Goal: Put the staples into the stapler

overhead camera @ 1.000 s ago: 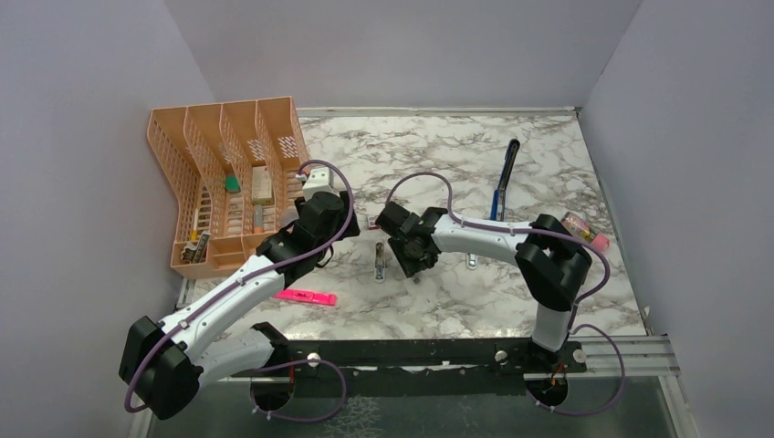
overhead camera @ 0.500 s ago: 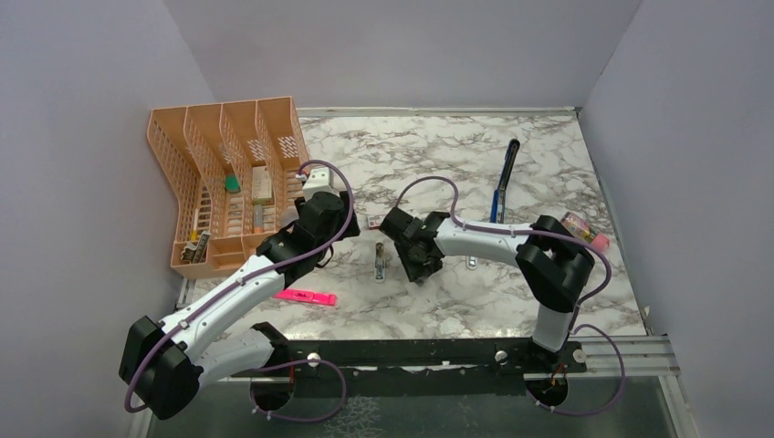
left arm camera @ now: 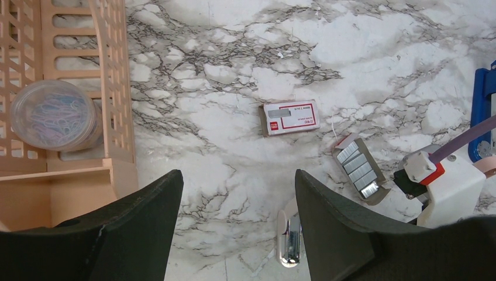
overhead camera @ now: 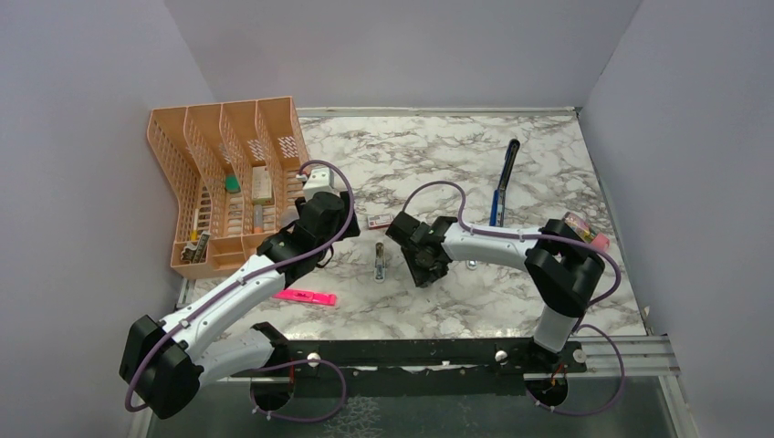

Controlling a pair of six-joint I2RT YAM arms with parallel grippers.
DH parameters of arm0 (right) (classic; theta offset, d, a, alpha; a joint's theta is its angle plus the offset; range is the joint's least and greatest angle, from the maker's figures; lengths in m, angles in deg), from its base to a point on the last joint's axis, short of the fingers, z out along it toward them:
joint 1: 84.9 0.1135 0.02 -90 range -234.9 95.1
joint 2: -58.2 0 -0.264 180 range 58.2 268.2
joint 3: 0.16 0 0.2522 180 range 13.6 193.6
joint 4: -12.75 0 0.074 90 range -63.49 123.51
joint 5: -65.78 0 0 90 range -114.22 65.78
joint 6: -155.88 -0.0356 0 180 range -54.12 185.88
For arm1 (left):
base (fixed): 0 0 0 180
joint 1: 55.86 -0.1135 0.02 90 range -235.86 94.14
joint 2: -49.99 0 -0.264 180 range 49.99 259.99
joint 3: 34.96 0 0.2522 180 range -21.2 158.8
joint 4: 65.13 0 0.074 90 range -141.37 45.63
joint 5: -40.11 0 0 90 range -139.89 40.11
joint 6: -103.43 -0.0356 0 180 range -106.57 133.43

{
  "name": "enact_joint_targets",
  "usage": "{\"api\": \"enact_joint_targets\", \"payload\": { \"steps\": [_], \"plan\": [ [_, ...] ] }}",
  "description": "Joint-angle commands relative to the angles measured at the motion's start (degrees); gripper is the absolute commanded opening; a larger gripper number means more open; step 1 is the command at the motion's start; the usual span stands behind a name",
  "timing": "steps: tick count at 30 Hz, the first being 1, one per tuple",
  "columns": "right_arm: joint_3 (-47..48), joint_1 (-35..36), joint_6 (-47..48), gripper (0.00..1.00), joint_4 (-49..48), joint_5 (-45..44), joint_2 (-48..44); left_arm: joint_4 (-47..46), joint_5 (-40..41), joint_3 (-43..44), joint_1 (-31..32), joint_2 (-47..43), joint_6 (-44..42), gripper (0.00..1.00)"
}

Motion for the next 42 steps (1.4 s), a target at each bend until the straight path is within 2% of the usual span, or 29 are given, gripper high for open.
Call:
{"api": "enact_joint_targets", "payload": {
  "steps": [1,9,16,22,25,29,42],
  "plan": [
    [-1.4,0.4,-2.2,0.38,-2.4,1.5,-1.0,0.0,0.3,-0.3,-0.4,0.4,0.4,0.71],
    [-0.9,0.3,-3.5,0.37,-4.1,1.6,-0.9,-0.1,0.1,-0.2,-0.4,0.4,0.3,0.71],
    [-1.5,0.2,-4.8,0.27,-2.7,1.7,-0.7,0.0,-1.5,-0.5,-0.3,0.3,0.9,0.71],
    [-1.8,0.2,-5.4,0.34,-1.4,1.2,-1.0,1.0,-5.5,-2.8,-0.3,-0.2,3.8,0.7],
    [-2.0,0.2,-5.6,0.33,-0.9,1.7,-1.0,1.5,-8.1,-3.9,-0.3,-0.1,4.9,0.67],
    [-2.5,0.2,-5.4,0.27,-0.7,2.8,-1.0,1.3,-11.0,-5.2,-0.4,1.0,5.8,0.59],
    [-3.1,0.2,-6.8,0.24,-3.4,-0.1,-3.8,-3.1,-20.7,-8.4,-0.1,9.1,7.5,0.47]
  ]
}}
